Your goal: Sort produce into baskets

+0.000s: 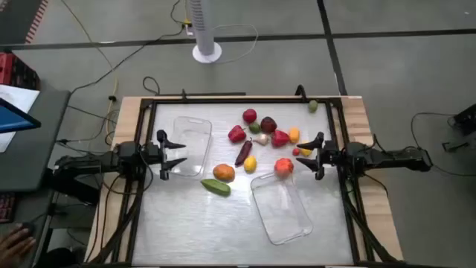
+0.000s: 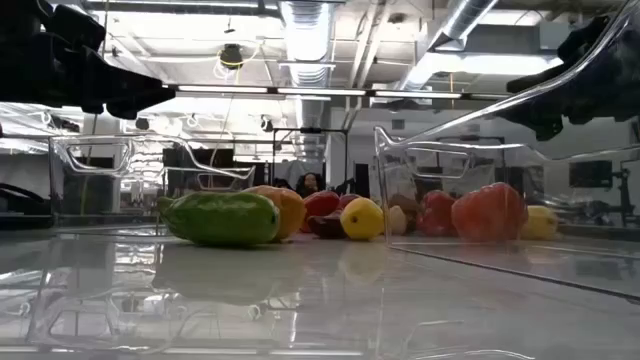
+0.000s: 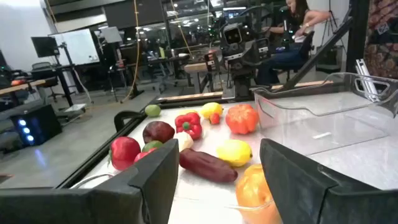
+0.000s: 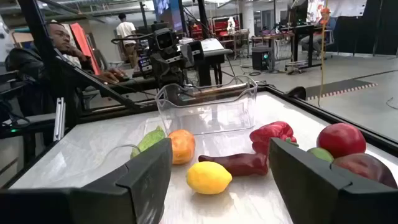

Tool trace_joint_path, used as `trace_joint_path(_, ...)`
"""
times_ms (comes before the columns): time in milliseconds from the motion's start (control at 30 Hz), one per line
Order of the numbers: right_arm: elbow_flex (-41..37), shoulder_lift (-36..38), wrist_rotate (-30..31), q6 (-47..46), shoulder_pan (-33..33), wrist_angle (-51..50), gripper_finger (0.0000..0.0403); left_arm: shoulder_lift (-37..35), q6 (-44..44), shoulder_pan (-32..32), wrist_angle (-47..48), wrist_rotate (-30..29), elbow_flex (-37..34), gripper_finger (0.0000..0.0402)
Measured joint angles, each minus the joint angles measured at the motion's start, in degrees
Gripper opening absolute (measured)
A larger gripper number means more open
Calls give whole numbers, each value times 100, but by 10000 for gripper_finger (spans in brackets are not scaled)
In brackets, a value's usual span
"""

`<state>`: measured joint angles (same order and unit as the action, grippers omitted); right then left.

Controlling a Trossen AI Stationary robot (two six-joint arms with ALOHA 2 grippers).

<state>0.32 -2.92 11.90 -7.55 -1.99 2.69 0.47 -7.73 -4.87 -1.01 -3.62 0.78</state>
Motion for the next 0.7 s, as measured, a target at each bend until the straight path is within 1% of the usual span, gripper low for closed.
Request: trace_joint_path(700,0,0,1,0,0,-1,291,0,0,-2,0,0,0,214)
